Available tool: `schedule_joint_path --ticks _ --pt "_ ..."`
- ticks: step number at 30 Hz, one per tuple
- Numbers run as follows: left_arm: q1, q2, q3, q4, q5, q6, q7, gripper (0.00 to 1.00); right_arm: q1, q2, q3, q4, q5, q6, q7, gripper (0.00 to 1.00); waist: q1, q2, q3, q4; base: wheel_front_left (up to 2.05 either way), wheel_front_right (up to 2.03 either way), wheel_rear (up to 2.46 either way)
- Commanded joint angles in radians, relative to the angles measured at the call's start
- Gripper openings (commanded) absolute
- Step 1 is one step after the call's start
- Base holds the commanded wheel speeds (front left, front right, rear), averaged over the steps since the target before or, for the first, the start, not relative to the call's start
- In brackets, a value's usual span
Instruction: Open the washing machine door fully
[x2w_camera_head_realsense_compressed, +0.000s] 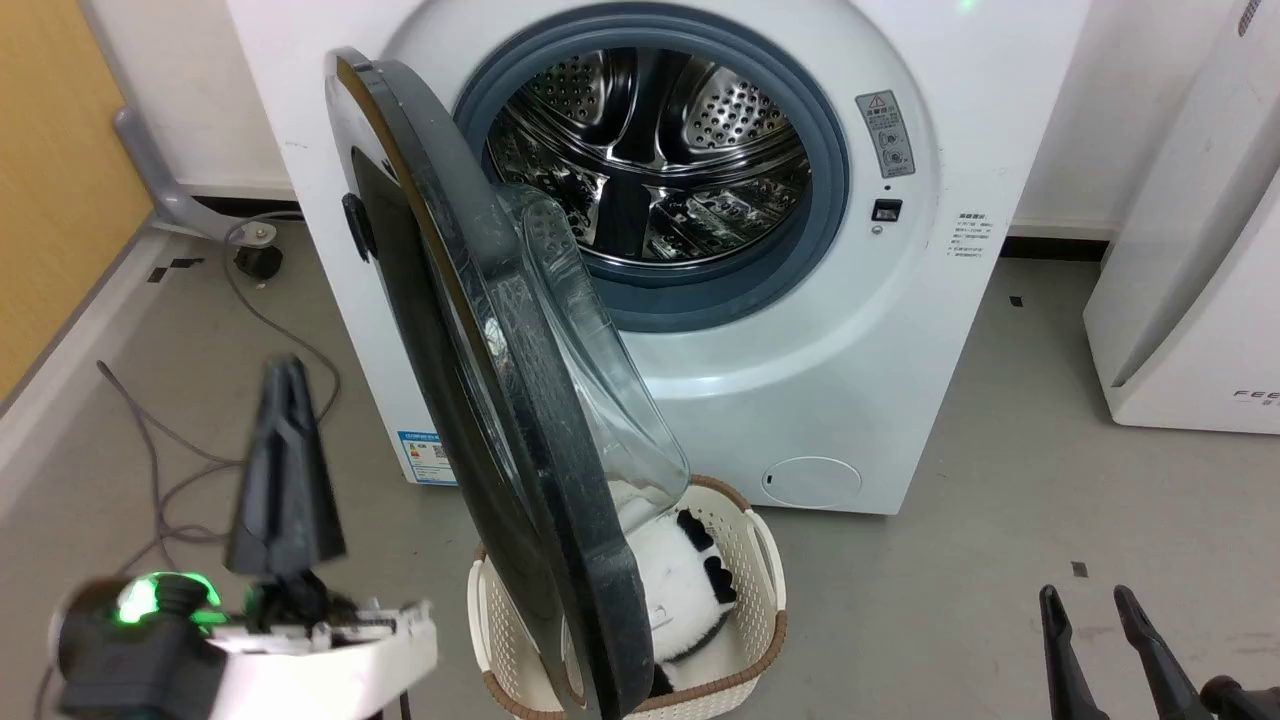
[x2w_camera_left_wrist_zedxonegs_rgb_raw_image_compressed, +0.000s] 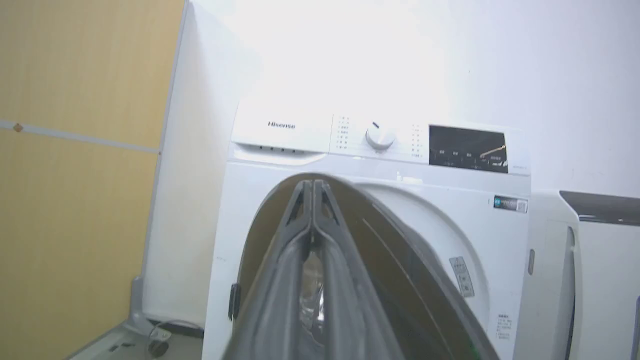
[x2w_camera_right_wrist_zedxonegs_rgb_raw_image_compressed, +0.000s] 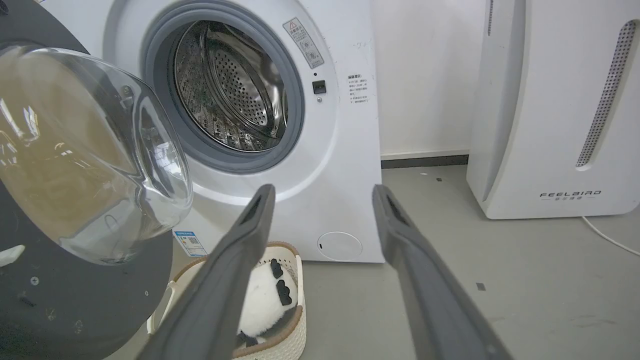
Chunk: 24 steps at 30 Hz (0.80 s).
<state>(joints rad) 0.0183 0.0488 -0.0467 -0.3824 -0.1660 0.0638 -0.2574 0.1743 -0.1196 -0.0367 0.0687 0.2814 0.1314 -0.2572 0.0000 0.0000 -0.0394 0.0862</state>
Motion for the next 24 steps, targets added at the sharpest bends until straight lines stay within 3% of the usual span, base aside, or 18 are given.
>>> schedule_joint_path --ticks 1,8,16,24 --pt "-0.015 0.001 0.001 -0.011 0.006 0.006 -0.004 0.00 -0.010 -0.002 0.001 -0.004 0.003 -0.001 -0.004 1.00 0.0000 0.0000 0.001 -0.001 0.00 0.00 0.00" --pt "-0.086 0.001 -0.080 -0.111 0.029 0.021 -0.004 0.00 -0.014 0.004 0.007 -0.005 0.006 -0.001 -0.004 1.00 0.0000 0.0000 0.002 -0.007 0.00 0.00 0.00" --pt "-0.074 0.002 -0.227 -0.081 0.085 -0.017 -0.002 0.00 -0.015 0.014 0.011 0.003 0.010 -0.001 -0.004 1.00 0.0000 0.0000 -0.003 -0.001 0.00 0.00 0.00" --pt "-0.021 0.002 -0.389 -0.012 0.063 -0.062 0.161 0.00 -0.012 0.018 0.007 0.011 0.011 -0.001 -0.004 1.00 0.0000 0.0000 -0.009 0.017 0.00 0.00 0.00"
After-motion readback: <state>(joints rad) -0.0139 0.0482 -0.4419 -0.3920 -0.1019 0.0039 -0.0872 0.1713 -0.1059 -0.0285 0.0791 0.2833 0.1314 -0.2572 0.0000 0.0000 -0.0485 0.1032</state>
